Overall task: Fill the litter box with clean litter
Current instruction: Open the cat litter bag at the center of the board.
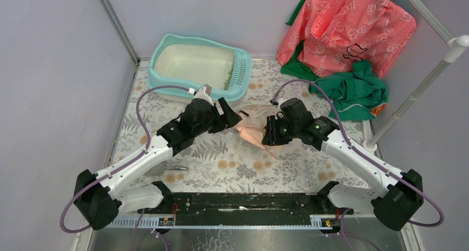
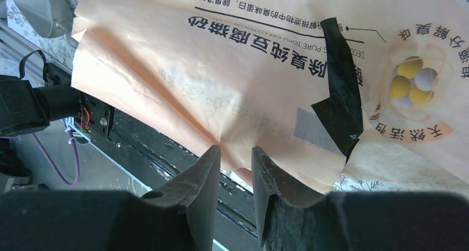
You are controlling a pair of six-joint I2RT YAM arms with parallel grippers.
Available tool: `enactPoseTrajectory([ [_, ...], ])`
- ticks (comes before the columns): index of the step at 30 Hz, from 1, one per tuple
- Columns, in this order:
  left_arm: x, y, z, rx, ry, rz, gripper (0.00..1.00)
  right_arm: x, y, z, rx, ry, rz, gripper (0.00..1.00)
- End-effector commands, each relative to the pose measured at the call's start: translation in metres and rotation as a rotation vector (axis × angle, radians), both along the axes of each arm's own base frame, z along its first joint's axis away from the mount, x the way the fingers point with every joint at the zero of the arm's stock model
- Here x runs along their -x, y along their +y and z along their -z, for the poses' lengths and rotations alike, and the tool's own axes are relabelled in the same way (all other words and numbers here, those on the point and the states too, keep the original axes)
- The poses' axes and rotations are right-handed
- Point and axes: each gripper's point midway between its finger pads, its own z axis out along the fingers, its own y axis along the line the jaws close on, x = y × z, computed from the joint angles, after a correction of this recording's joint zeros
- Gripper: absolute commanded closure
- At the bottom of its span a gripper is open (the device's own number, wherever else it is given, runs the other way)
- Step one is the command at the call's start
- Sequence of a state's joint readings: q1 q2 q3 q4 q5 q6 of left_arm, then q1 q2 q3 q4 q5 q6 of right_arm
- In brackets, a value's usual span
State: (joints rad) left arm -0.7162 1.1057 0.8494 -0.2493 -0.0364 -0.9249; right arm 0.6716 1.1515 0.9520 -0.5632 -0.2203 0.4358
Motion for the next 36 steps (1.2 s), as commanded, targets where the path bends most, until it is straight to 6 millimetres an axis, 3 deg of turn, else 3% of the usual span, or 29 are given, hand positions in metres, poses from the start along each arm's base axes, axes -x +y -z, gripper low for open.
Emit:
enactPoseTrajectory([
  [1,-0.013,-0.004,-0.004,-0.067,-0.013,0.033,0.12,-0.005,0.004,-0.017,-0.042,-0.058,0.004,0.65],
  [10,0.000,-0.030,0.003,0.013,0.061,0.154,0.07,-0.004,0.003,-0.015,-0.042,-0.059,0.002,0.66],
  [24,0.010,-0.060,0.003,0.101,0.109,0.231,0.10,-0.004,0.002,-0.014,-0.043,-0.069,0.001,0.66],
  [30,0.008,-0.067,0.005,0.105,0.121,0.235,0.23,-0.002,0.002,-0.013,-0.044,-0.074,-0.006,0.66],
  [36,0.005,-0.069,0.009,0.102,0.128,0.225,0.49,-0.002,-0.002,-0.017,-0.042,-0.092,0.001,0.67],
])
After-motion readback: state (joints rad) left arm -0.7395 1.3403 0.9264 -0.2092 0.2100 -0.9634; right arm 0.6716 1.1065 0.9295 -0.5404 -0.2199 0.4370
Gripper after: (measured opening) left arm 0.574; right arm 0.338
